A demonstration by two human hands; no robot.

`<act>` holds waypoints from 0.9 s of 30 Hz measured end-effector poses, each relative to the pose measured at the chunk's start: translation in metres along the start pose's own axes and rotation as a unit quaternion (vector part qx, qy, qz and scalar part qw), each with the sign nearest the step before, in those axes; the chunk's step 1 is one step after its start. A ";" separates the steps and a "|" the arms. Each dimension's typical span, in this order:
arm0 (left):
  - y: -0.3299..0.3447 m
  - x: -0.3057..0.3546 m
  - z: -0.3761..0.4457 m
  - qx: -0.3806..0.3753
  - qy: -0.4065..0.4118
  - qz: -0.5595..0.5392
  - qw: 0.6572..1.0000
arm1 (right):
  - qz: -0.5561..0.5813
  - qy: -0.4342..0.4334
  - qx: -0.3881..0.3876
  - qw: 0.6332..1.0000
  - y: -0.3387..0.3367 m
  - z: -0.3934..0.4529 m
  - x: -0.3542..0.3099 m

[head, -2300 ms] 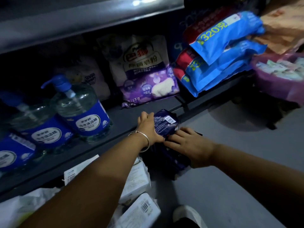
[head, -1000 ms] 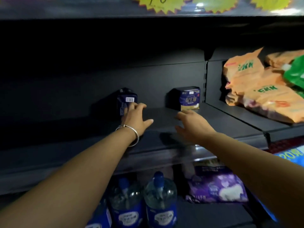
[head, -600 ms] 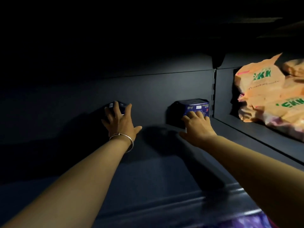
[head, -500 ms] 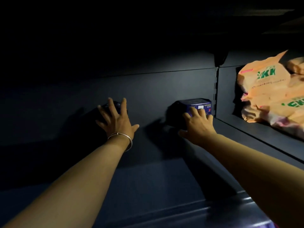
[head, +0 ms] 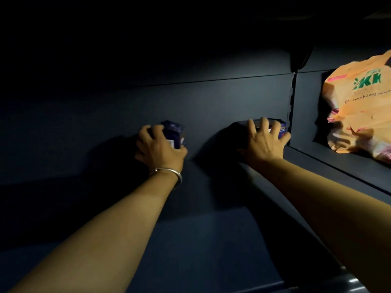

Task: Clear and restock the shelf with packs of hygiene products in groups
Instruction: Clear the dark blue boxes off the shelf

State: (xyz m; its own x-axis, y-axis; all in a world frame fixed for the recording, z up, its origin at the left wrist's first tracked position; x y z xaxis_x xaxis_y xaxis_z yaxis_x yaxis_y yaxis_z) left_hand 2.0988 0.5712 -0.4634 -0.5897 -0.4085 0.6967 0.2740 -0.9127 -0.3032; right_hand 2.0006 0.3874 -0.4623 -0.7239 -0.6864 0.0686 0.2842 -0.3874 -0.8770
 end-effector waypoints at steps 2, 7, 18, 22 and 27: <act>0.010 0.012 -0.011 -0.025 0.049 -0.042 0.998 | 0.038 0.027 -0.023 0.999 -0.002 0.006 0.003; 0.036 0.033 -0.029 -0.093 0.081 -0.076 0.989 | 0.144 0.097 -0.107 0.979 0.004 0.021 0.018; 0.032 0.037 -0.027 -0.159 -0.012 -0.036 0.986 | 0.266 0.084 -0.013 0.960 0.000 0.007 0.025; 0.021 0.045 -0.039 -0.143 -0.004 -0.082 0.986 | 0.280 0.070 0.016 0.957 -0.011 -0.019 0.034; 0.002 0.051 -0.049 -0.134 -0.016 -0.080 0.988 | 0.208 0.053 0.038 0.976 -0.031 -0.037 0.059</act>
State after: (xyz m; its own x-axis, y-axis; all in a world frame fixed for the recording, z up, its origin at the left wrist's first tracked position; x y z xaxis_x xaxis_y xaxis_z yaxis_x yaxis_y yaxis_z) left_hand 2.0322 0.5481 -0.4600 -0.5838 -0.2621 0.7685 -0.0341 -0.9377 -0.3458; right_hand 1.9258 0.3810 -0.4487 -0.5966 -0.7276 -0.3386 0.6096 -0.1364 -0.7809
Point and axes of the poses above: each hand's wrist, its own z-axis towards the middle knuckle, its own y-axis out of the palm, x = y × z, the point moved 1 cm from there along z, towards the middle knuckle, and after that the axes turned 14 degrees about -z, right-handed, at the moved point
